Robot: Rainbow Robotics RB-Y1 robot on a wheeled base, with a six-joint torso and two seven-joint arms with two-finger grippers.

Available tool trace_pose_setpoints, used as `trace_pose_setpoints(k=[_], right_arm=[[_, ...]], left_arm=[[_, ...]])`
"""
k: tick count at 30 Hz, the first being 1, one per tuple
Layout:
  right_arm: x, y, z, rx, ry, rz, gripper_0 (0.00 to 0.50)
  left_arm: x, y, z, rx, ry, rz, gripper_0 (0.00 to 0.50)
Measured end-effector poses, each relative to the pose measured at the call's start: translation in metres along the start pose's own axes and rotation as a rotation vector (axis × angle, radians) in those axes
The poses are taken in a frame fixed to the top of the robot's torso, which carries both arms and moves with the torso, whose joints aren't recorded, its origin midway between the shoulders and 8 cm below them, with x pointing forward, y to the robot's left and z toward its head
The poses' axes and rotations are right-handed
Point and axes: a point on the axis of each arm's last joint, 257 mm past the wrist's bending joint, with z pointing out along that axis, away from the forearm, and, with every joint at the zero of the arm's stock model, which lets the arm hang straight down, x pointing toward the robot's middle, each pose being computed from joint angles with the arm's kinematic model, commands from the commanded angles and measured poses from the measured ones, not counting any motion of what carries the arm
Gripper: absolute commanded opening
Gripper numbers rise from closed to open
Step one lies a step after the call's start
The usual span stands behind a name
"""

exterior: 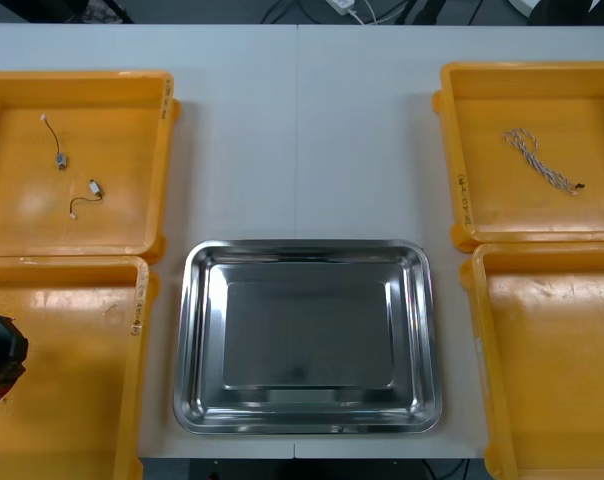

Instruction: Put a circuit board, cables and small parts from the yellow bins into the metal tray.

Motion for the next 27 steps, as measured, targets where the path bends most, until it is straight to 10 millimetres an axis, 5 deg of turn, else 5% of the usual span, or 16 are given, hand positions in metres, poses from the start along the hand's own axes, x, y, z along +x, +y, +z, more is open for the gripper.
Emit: trace_pose_setpoints(k=[12,27], right_arm=[[-0.005,0.012,-0.022,-0.043,0.015,-0.091,0.0],[-0.016,0.044,-0.035,-0.127,-0.001,-0.167,0.0]], left_arm=[[-0.014,0.002,-0.033,-0.043,-0.073,0.119,0.0],[-0.004,-0.035,-0.062,0.027,-0.066,0.283,0.0]])
